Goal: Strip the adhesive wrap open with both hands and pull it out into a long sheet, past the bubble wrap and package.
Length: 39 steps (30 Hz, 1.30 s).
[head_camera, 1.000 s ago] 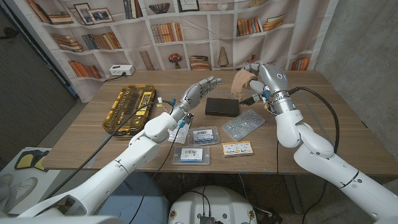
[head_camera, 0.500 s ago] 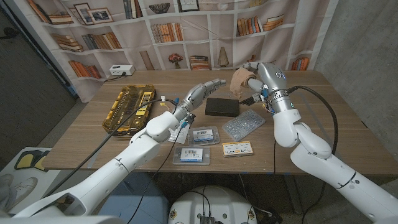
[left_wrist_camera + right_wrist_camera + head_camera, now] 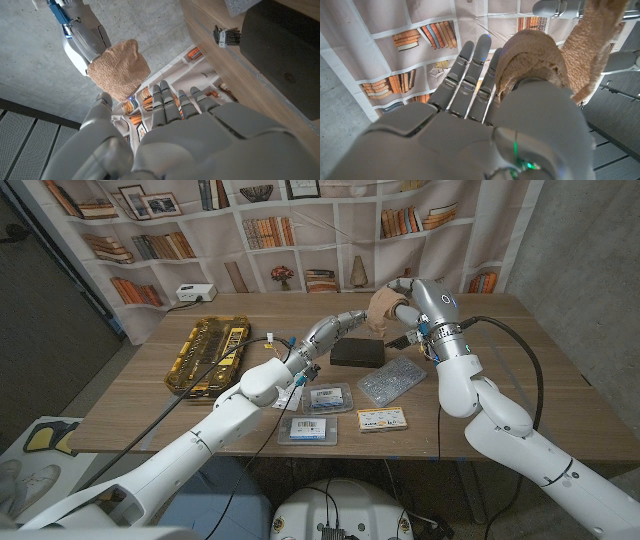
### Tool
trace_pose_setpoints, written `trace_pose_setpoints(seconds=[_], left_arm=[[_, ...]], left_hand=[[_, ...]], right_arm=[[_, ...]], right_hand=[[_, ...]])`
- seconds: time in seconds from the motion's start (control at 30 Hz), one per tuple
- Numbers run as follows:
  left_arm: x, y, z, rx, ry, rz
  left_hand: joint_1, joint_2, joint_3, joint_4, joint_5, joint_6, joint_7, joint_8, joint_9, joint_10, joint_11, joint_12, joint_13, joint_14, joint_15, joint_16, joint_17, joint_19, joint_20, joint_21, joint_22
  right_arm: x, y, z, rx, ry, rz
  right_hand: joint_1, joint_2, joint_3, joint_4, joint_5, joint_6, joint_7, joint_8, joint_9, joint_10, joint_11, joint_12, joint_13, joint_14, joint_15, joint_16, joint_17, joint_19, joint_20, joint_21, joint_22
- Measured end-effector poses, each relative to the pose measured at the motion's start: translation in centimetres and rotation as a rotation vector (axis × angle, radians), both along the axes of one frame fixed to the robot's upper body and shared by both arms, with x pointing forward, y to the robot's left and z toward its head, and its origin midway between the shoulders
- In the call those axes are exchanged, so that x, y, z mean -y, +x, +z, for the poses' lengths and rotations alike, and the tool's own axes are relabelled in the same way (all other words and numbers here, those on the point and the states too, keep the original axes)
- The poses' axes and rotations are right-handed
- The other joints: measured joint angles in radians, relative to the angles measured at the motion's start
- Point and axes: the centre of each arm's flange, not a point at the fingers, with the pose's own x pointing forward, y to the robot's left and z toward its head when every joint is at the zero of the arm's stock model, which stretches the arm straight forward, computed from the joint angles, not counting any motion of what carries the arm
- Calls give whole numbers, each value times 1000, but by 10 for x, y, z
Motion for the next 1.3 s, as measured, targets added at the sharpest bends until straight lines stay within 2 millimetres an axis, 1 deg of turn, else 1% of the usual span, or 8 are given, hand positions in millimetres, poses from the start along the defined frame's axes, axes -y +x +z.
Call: trace_pose_setpoints(seconds=[0.1, 0.23, 0.37, 0.4, 0.6, 0.93, 1.1, 1.3], left_arm=[[2, 0, -1, 1, 3, -2], [5, -2, 0, 2, 6, -8], [8, -2, -1, -4, 9, -18], [9, -2, -1, -5, 9, -20], [14, 0, -3, -21, 3, -42], [20, 2, -4, -32, -12, -67], [24, 4, -5, -37, -21, -87], [26, 4, -6, -38, -35, -106]], left_hand=[[22, -8, -6, 6, 0, -12, -4, 0, 1, -18, -1, -9, 2, 59, 9, 4, 2, 79, 29, 24, 5], [36, -15, -15, 15, 0, -22, -12, 0, 1, -62, -7, -17, 12, 123, 30, 8, 6, 203, 134, 64, 14], [38, -12, -22, 16, 0, -28, -17, 0, 5, -88, -5, -17, 19, 151, 50, 10, 9, 277, 165, 87, 18], [44, -16, -25, 14, 0, -30, -15, 0, 5, -89, -3, -17, 22, 168, 48, 11, 9, 296, 158, 92, 18], [72, -17, -32, 15, 0, -16, 26, 0, 6, -42, 35, 15, 39, 259, -2, 15, 6, 421, 15, 129, 18], [86, -4, -36, 19, 0, 132, 17, 57, 21, 118, -2, 79, 80, 482, -46, 48, 6, 594, -47, 190, 27], [101, 11, -36, 19, 0, 219, 25, 95, 42, 222, -22, 128, 110, 574, -71, 73, 17, 625, -77, 204, 28], [130, 40, -55, 20, 0, 277, 40, 129, 72, 294, -21, 190, 154, 642, -87, 115, 60, 627, -80, 211, 36]], right_arm=[[-1, -1, 0, -3, 1, 5], [-3, -1, 0, -7, 2, 11], [-4, -1, -1, -9, 2, 15], [-4, -1, -1, -9, 2, 16], [-7, -1, 0, -11, 0, 23], [-10, -1, -1, -12, -5, 28], [-11, -1, -2, -13, -8, 24], [-11, -1, -2, -15, -7, 17]], right_hand=[[0, 0, 0, 0, 0, 0, 0, -2, 0, 0, 0, 0, 0, 0, 0, 0, 1, 0, 0, 0, 0], [0, 0, 0, 0, 0, 0, 0, -3, 0, 1, -1, -4, 0, 0, 0, -4, 1, 0, 0, 6, 0], [0, 0, 0, 0, 0, -1, 0, -3, 0, 1, -1, -4, 0, 0, 0, -7, 3, 0, 0, 6, 0], [0, 0, 0, 0, 0, -2, 1, -3, 0, 1, -1, -4, 0, 0, 0, -8, 5, 0, 0, 6, 0], [6, 2, 0, 0, 0, 2, -2, -6, -1, 1, -1, -5, 0, 0, 0, -12, 5, 0, 0, 12, 0], [8, 0, 0, 0, -1, 3, -2, -10, -1, 1, -1, 0, -1, 2, -2, -12, 10, 0, 0, 16, -5], [8, 0, 0, 0, -1, 8, 4, -11, 0, 1, -1, 0, -1, 5, -5, -19, 14, 0, 0, 17, -5], [8, 0, 0, 0, -1, 7, 4, -12, 0, 1, -1, 0, -1, 7, -3, -22, 15, 0, 0, 22, -5]])
